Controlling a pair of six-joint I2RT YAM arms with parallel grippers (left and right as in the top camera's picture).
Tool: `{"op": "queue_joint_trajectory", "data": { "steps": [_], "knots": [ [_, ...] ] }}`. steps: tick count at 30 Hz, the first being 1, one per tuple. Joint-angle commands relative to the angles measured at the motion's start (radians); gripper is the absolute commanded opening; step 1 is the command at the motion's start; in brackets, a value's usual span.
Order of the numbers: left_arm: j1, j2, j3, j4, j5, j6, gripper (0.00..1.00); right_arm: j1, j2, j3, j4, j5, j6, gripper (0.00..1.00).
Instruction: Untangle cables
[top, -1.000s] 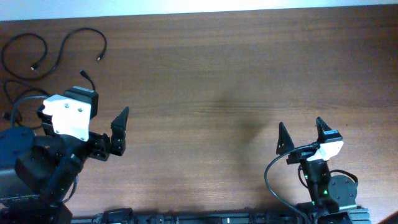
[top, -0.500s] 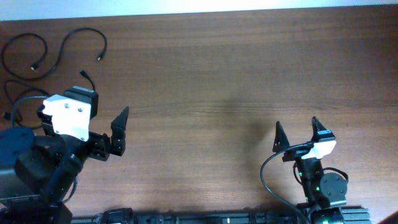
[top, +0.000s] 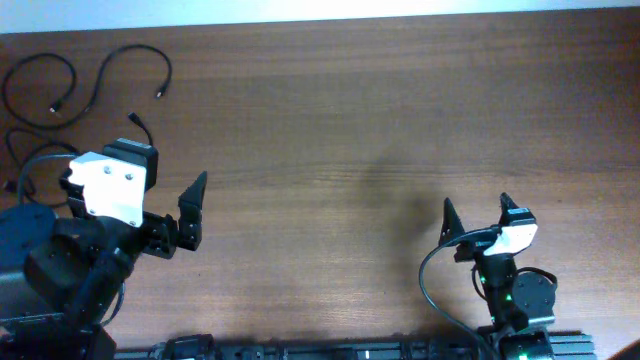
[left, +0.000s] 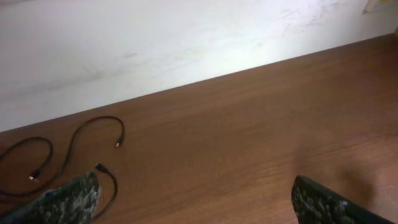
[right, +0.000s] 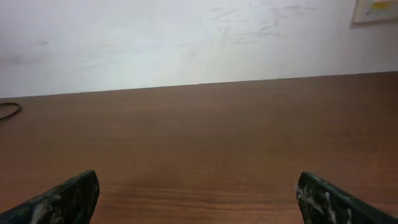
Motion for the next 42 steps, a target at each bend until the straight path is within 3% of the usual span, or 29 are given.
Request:
{"op": "queue_joint_trajectory", "data": {
  "steps": [1, 18, 23, 42],
  "knots": [
    [-0.002, -0.001, 0.003, 0.002, -0.006, 0.002, 0.99, -0.012, -0.01, -0.005, -0.008, 0.011, -0.008, 0.99],
    [-0.002, -0.001, 0.003, 0.002, -0.006, 0.002, 0.99, -0.038, -0.01, -0.005, -0.009, 0.012, -0.012, 0.98],
    [-0.002, -0.001, 0.003, 0.002, -0.007, 0.002, 0.99, -0.037, -0.01, -0.005, -0.01, 0.006, -0.169, 0.98],
    [-0.002, -0.001, 0.003, 0.002, -0.006, 0.002, 0.99, -0.037, -0.01, -0.005, -0.006, 0.009, -0.171, 0.98]
  ]
}}
